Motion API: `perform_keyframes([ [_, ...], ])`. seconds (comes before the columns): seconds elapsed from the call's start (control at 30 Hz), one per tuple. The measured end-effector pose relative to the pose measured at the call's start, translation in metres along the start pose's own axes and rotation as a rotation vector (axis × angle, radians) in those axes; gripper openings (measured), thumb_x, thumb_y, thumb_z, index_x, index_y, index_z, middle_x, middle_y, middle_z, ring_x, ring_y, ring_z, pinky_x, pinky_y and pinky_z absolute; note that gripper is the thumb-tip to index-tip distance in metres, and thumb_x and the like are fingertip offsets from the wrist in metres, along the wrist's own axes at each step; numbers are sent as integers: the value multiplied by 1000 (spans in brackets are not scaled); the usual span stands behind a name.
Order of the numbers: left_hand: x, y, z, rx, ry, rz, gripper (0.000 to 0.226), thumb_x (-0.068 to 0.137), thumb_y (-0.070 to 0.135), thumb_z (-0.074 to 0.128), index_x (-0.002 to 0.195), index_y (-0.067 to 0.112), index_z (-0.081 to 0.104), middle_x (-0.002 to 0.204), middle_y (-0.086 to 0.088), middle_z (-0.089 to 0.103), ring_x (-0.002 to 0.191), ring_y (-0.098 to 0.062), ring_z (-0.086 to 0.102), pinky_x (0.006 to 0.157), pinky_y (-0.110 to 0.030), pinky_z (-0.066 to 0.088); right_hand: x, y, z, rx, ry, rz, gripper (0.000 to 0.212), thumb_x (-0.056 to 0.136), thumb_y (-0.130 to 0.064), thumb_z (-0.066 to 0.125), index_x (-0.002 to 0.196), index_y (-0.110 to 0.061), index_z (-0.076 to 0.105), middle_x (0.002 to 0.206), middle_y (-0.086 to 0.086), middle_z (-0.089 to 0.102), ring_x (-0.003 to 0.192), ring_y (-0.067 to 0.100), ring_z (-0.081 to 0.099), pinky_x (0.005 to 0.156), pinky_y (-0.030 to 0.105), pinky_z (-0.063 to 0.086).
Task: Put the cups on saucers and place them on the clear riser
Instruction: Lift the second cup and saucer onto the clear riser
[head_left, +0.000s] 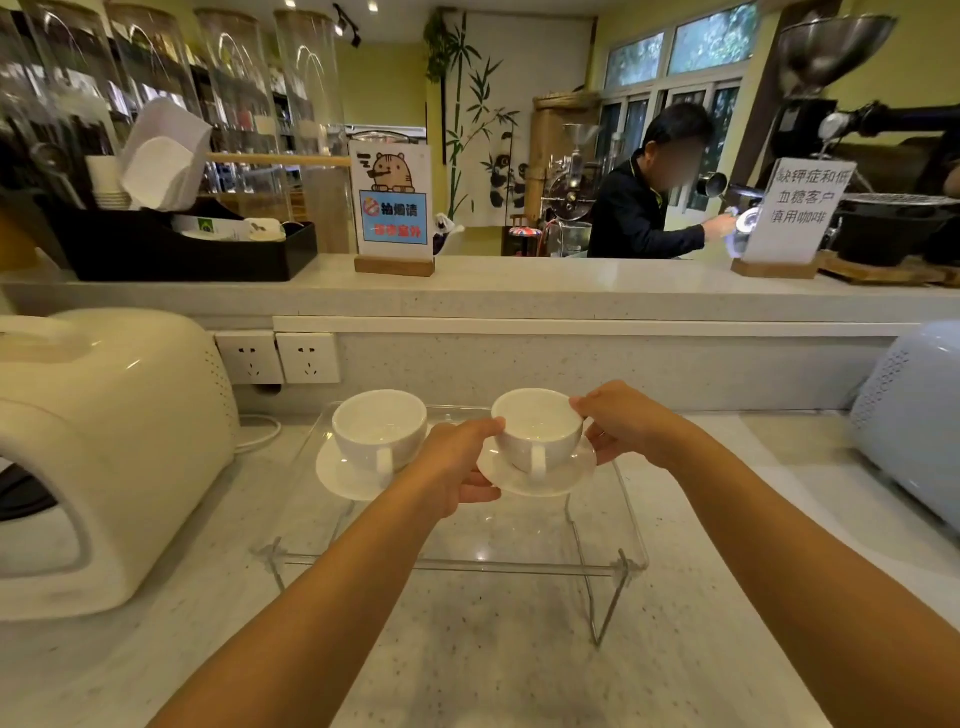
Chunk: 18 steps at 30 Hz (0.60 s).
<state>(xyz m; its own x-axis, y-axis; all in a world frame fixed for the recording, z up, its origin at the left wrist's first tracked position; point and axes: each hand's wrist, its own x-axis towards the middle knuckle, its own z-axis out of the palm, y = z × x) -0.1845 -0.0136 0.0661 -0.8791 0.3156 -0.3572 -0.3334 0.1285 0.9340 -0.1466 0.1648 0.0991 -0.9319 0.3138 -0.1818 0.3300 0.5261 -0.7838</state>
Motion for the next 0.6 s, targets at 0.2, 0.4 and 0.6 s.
perform_keyframes([
  [0.2, 3, -1, -4, 173, 18, 61, 58, 84, 42, 59, 131, 10, 46, 85, -6, 65, 72, -19, 66, 41, -25, 54, 3, 1, 6, -38, -9, 7, 32, 98, -21, 38, 110, 2, 58, 91, 19, 63, 83, 32, 65, 81, 41, 56],
  [0.4, -1, 0, -2, 263, 30, 79, 56, 87, 45, 54, 130, 10, 47, 92, -8, 63, 80, -21, 63, 46, -24, 54, 2, 4, 5, -15, -2, 7, 33, 98, -23, 40, 112, 1, 58, 100, 19, 62, 86, 31, 63, 86, 41, 55],
  [0.6, -2, 1, -3, 261, 38, 61, 59, 86, 47, 54, 130, 9, 47, 110, -15, 63, 89, -25, 63, 49, -26, 55, 2, 5, 7, -39, 15, -9, 34, 98, -22, 39, 112, 3, 59, 103, 24, 64, 85, 31, 63, 85, 40, 55],
])
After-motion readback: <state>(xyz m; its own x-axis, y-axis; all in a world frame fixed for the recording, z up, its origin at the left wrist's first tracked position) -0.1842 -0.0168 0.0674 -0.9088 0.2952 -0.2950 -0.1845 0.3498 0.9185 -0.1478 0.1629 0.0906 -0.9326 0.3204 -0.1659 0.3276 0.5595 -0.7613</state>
